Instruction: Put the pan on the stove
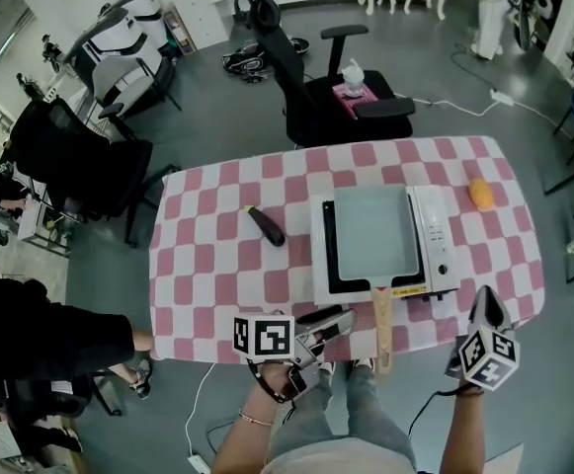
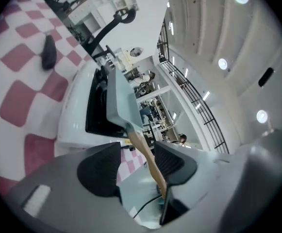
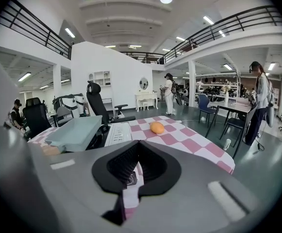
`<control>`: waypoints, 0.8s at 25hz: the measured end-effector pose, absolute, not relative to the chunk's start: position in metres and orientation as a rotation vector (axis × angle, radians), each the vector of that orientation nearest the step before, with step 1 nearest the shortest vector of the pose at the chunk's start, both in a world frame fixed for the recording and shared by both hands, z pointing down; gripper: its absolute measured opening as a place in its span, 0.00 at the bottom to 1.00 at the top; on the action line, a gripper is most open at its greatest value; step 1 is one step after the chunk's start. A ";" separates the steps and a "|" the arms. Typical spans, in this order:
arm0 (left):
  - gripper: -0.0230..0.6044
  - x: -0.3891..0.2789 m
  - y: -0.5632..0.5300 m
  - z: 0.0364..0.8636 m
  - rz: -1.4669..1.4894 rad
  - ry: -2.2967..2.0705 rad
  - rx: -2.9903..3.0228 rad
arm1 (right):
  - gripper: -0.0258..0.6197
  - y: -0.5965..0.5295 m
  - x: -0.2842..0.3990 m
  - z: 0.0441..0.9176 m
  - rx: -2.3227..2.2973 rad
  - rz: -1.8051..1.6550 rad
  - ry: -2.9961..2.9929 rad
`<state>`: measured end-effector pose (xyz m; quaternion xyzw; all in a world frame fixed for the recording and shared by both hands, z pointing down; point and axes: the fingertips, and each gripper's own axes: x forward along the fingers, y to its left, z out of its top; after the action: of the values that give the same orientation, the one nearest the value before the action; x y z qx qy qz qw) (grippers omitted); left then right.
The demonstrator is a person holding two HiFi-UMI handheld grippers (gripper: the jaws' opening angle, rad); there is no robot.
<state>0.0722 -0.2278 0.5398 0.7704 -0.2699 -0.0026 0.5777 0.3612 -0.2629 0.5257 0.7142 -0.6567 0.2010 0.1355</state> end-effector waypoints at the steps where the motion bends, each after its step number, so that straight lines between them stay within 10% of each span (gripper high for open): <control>1: 0.37 0.060 -0.233 0.533 -0.003 -0.700 1.837 | 0.05 -0.264 0.359 0.523 2.068 0.576 -1.909; 10: 0.04 -0.043 -0.277 0.431 0.143 -1.593 2.184 | 0.05 -0.276 0.345 0.478 2.097 0.499 -1.998; 20: 0.03 -0.069 -0.285 0.348 -0.018 -2.019 2.356 | 0.05 -0.279 0.347 0.379 2.226 0.286 -2.179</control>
<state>-0.0691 -0.2850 0.3481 0.7592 -0.6506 -0.0059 0.0196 0.3474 -0.2793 0.3787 0.7116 -0.6966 0.0913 0.0065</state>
